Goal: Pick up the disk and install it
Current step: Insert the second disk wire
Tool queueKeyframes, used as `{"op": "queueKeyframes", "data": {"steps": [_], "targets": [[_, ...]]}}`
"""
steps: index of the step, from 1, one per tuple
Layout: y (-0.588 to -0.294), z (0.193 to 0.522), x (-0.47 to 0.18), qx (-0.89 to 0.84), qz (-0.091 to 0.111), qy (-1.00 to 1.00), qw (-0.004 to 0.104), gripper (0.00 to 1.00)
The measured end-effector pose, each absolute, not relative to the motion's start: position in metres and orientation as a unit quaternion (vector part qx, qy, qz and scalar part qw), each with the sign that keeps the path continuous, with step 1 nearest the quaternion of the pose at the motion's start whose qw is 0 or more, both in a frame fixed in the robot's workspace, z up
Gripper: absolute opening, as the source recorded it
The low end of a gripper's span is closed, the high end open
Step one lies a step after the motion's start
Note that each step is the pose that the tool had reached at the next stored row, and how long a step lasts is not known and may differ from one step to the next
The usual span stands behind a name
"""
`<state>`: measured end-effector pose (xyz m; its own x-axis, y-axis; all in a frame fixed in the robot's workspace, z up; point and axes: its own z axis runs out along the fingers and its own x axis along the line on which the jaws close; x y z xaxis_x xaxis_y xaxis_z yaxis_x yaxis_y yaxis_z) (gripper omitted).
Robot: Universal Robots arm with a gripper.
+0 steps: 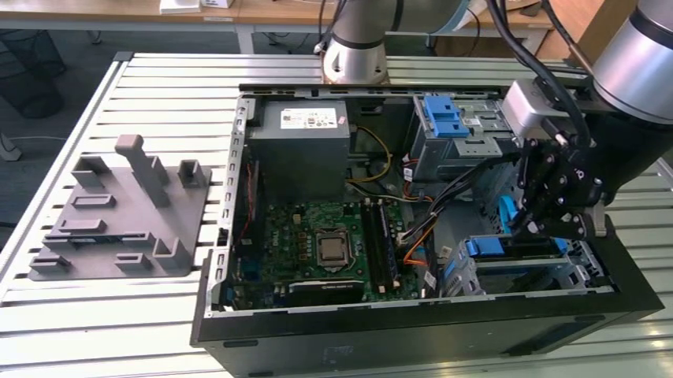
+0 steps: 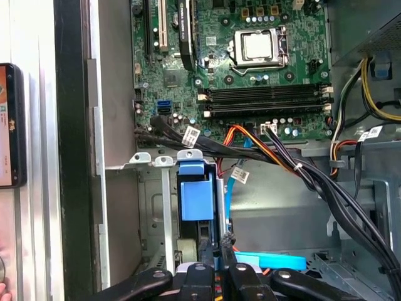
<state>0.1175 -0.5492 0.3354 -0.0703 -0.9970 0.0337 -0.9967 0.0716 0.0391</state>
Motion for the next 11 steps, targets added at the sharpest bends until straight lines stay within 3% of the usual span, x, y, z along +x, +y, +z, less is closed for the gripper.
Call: {"op": "queueKeyframes", "data": {"steps": [11], "targets": [[-0.5502, 0.3308, 0.12, 0.681, -0.006, -0.732, 0.025, 0.16]]}}
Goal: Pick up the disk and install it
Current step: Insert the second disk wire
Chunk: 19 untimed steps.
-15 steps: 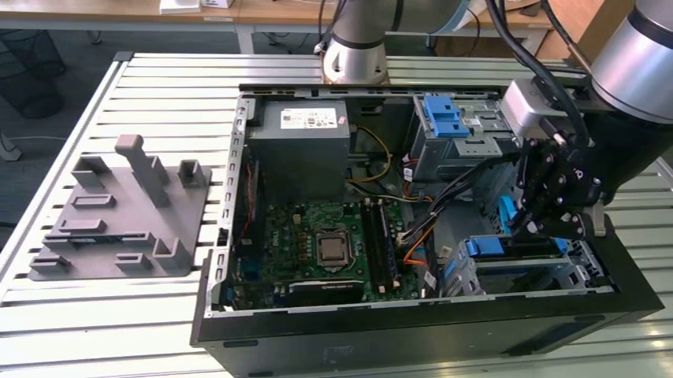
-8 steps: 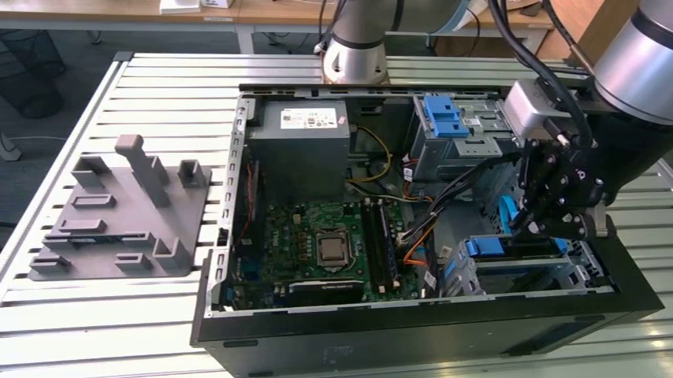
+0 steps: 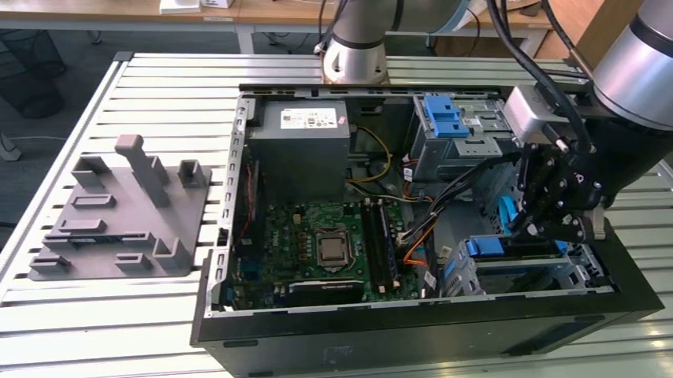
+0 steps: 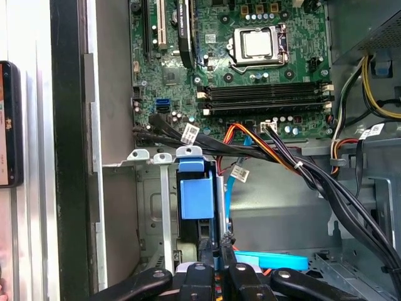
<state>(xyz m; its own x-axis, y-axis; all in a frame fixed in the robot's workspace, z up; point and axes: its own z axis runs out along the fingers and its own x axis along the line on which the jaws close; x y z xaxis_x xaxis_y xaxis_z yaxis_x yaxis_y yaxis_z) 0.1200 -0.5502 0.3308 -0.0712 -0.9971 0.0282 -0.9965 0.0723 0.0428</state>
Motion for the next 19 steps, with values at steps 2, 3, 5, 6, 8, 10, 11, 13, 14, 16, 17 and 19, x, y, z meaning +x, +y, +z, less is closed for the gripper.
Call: {"op": "queueKeyframes", "data": {"steps": [2, 3, 5, 6, 8, 10, 11, 13, 14, 16, 17, 19], "targets": [[-0.5501, 0.3305, 0.12, 0.681, -0.006, -0.732, 0.025, 0.16], [-0.5502, 0.3303, 0.12, 0.681, -0.006, -0.732, 0.025, 0.16], [-0.5502, 0.3301, 0.12, 0.681, -0.006, -0.732, 0.025, 0.16], [-0.5502, 0.3301, 0.12, 0.681, -0.006, -0.732, 0.025, 0.16], [-0.5502, 0.3301, 0.12, 0.681, -0.006, -0.732, 0.025, 0.16], [-0.5502, 0.3298, 0.12, 0.681, -0.006, -0.732, 0.025, 0.16], [-0.5503, 0.3292, 0.12, 0.681, -0.006, -0.732, 0.025, 0.16], [-0.5505, 0.3278, 0.12, 0.681, -0.006, -0.732, 0.025, 0.16], [-0.5505, 0.3273, 0.12, 0.681, -0.006, -0.732, 0.025, 0.16], [-0.5505, 0.3267, 0.12, 0.681, -0.006, -0.732, 0.025, 0.16], [-0.5505, 0.3267, 0.12, 0.681, -0.006, -0.732, 0.025, 0.16], [-0.5504, 0.3252, 0.12, 0.681, -0.007, -0.732, 0.024, 0.17]]}}
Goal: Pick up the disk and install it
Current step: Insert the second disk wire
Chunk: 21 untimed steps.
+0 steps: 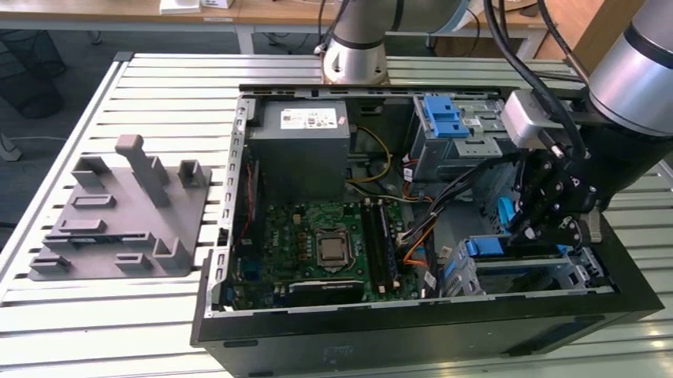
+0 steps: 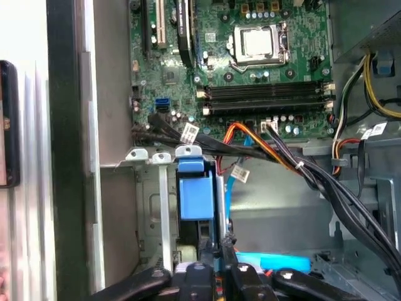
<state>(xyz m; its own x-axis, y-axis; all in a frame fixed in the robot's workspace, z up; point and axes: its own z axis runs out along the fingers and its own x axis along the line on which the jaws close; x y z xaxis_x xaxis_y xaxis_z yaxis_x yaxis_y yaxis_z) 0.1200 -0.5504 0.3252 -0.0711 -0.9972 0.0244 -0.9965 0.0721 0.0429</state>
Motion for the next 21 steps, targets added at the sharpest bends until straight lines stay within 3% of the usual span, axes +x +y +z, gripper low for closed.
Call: {"op": "queueKeyframes", "data": {"steps": [1, 21], "targets": [[-0.55, 0.326, 0.12, 0.681, -0.007, -0.732, 0.024, 0.23], [-0.551, 0.336, 0.121, 0.681, -0.007, -0.732, 0.024, 0.23]]}}
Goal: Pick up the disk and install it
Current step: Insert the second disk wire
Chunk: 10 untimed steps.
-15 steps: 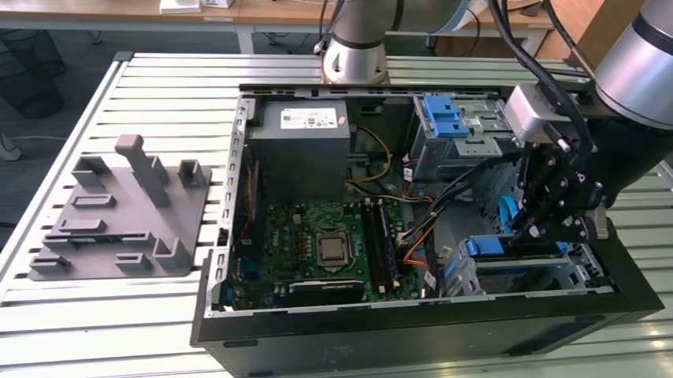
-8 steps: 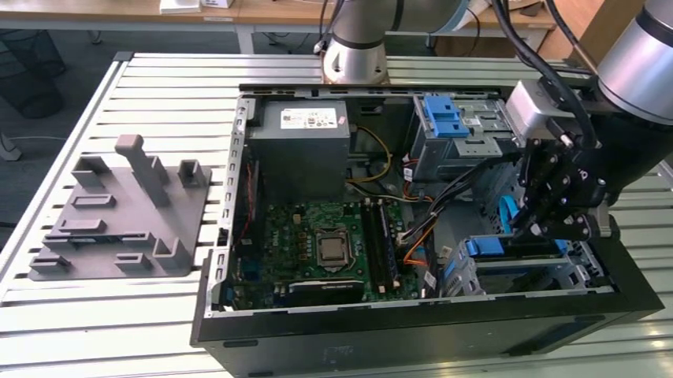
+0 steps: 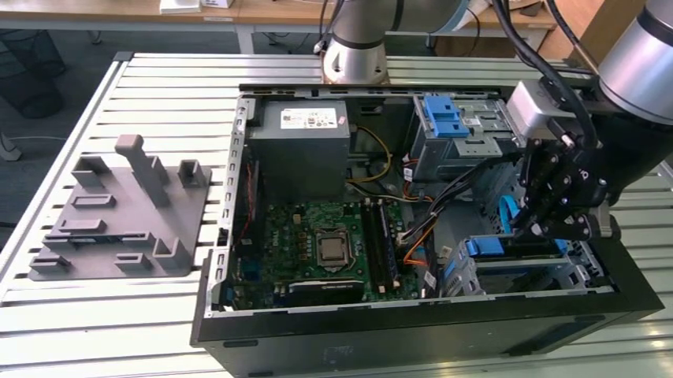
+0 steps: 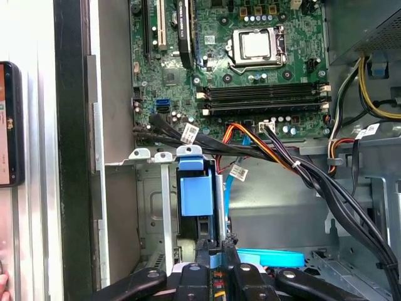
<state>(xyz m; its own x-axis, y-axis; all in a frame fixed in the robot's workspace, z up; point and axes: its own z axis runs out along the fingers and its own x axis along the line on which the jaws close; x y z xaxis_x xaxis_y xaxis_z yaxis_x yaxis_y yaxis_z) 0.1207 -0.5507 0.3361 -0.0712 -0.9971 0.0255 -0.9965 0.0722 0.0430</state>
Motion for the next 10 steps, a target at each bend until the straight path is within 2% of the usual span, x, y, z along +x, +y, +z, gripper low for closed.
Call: {"op": "queueKeyframes", "data": {"steps": [10], "targets": [[-0.5533, 0.331, 0.1207, 0.681, -0.007, -0.732, 0.024, 0.23]]}}
